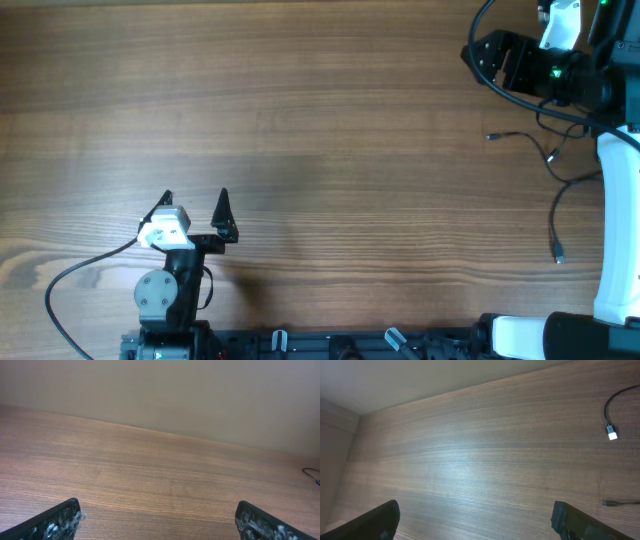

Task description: Untangle cables

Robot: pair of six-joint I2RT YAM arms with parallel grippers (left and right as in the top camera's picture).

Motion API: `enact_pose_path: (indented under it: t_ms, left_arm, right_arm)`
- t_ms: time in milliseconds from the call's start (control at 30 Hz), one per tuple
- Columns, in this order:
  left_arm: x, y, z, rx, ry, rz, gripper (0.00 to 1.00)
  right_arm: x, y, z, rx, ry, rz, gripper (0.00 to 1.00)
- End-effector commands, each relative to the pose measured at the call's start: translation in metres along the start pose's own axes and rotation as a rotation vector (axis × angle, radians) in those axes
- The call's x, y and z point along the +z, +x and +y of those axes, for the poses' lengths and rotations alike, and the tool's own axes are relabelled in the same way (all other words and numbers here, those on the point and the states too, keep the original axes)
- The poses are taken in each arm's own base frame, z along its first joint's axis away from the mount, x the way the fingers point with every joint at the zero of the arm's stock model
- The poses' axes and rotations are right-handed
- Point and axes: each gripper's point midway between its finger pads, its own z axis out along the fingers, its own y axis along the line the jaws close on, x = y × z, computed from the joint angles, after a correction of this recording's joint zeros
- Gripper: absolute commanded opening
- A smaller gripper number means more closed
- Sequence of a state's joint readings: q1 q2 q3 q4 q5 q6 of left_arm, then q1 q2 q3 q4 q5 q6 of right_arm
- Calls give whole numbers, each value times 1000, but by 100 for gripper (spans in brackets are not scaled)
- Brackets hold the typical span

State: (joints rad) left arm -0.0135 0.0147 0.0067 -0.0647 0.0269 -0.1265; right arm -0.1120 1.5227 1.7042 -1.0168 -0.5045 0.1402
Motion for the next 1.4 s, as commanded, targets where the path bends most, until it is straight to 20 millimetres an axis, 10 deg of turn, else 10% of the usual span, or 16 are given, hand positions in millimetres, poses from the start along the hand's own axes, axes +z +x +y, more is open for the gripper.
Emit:
enact_pose_path:
  t_ms: [0,433,767,1100,1367]
  left_arm:
    - [-1,0,3,-13,-17,-1,100]
    - [-1,1,3,-13,-17,0,100]
    - [0,1,3,-13,-17,0,100]
    - [0,1,3,-13,-17,0,100]
    - [0,1,3,-13,-17,0,100]
  right_arm:
    - [-3,-2,5,-15,-12,-10,100]
    - [-3,-2,3,-21,-5,-11,100]
    - [-1,-2,-34,45,194,-27,100]
    - [49,56,-86,117,283,-175,100]
    - [47,76,-71,-154,164,-392,100]
